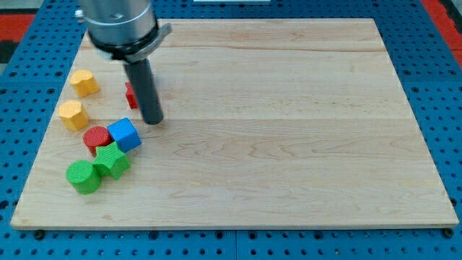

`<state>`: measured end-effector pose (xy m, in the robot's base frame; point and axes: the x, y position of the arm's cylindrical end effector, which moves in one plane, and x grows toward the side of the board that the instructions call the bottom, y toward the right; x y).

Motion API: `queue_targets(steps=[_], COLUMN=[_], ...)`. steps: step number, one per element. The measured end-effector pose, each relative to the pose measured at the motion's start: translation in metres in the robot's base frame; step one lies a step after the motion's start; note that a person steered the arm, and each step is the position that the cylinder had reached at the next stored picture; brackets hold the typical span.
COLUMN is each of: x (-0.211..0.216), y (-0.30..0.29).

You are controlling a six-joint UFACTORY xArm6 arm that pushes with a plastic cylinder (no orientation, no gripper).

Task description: Move the red star above the blue cube

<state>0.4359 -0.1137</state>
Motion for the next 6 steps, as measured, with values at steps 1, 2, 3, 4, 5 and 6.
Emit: queue_targets(steps=[1, 2, 3, 4, 5, 6], x=[-0.037, -0.092, -0.140, -0.170, -0.149, -0.141], y=[0.021, -0.014, -0.040, -0.062, -0.052, -0.051])
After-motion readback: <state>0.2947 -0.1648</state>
